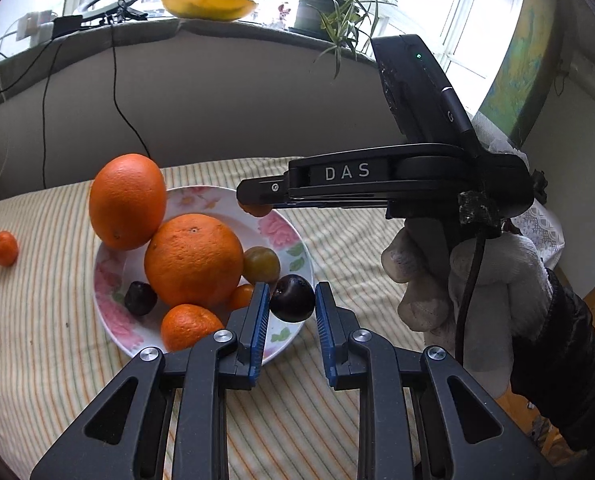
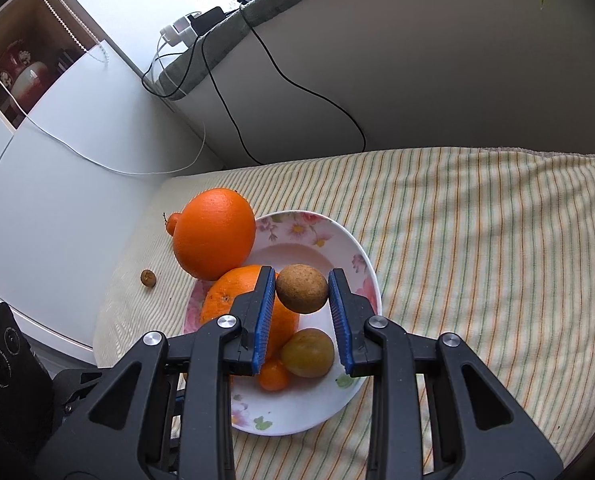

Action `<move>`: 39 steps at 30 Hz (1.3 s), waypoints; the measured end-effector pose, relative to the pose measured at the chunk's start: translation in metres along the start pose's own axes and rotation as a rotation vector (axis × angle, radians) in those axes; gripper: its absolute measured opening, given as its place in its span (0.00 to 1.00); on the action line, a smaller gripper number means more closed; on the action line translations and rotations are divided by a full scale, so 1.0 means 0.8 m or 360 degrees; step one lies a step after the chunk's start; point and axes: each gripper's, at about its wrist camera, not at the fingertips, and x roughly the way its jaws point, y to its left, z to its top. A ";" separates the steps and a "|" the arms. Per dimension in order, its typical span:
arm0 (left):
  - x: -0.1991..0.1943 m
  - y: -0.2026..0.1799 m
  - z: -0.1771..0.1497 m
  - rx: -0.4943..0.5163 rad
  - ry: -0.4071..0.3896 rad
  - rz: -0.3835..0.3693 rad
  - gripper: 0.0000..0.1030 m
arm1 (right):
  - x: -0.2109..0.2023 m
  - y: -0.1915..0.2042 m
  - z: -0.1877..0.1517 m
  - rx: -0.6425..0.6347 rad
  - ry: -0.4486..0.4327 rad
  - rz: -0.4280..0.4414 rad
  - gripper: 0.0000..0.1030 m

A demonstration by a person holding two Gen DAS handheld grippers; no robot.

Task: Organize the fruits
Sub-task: 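Lower both fruits onto the plate and open both tools, then withdraw both open tools from the plate toward the remaining fruit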

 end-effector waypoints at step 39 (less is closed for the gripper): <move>0.014 0.006 0.006 -0.0012 -0.0023 0.0041 0.51 | 0.000 -0.001 0.005 -0.0034 -0.0050 -0.0026 0.73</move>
